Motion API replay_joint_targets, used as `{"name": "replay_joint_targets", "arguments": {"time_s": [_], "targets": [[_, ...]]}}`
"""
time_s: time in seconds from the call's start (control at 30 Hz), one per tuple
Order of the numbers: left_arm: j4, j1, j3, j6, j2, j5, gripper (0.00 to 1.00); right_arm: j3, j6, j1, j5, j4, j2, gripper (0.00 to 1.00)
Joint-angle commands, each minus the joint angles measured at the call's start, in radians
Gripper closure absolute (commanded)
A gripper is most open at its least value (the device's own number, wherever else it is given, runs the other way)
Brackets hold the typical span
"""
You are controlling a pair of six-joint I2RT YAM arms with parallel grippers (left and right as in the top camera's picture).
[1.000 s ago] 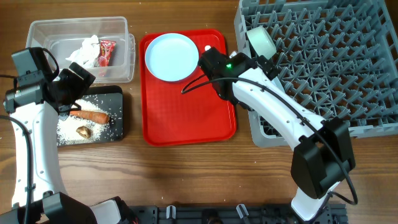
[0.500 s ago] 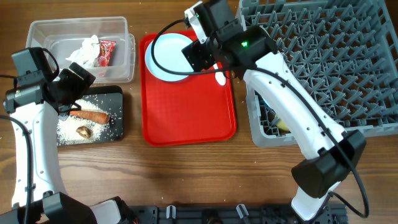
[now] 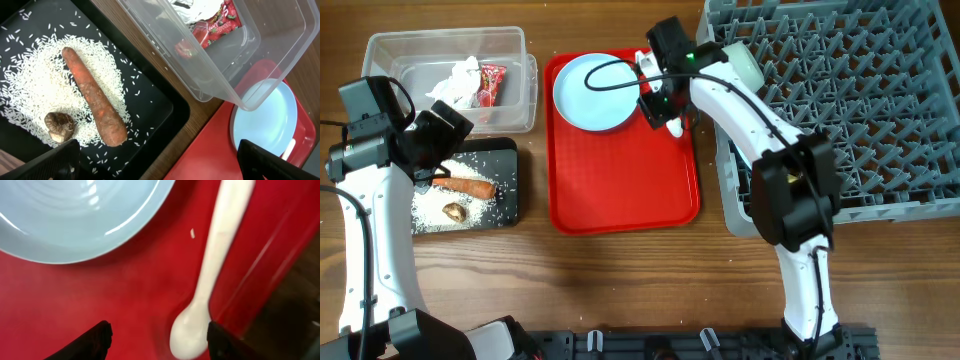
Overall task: Sort waste into correct bins and load items into the dishwasher rack
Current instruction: 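Move the right gripper to the white spoon and grasp it, then lift the white spoon and insert it into the rack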
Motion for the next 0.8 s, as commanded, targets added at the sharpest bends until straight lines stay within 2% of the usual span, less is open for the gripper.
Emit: {"name": "replay_joint_targets", "arguments": {"time_s": [0.0, 0.3, 0.5, 0.77], "targets": [[0.002, 0.003, 0.016, -0.013, -0.014, 0.005, 0.00, -0.002, 0.043, 0.004, 0.005, 0.002, 0.069, 0.37], [0.002, 0.003, 0.016, -0.013, -0.014, 0.005, 0.00, -0.003, 0.100, 0.004, 0.061, -0.019, 0.096, 0.37], [0.002, 0.003, 0.016, -0.013, -0.014, 0.005, 0.00, -0.003, 0.193, 0.011, -0.126, -0.192, 0.096, 0.38], [0.002, 0.003, 0.016, -0.013, -0.014, 0.005, 0.00, -0.003, 0.241, 0.024, -0.141, -0.268, 0.096, 0.54]]}}
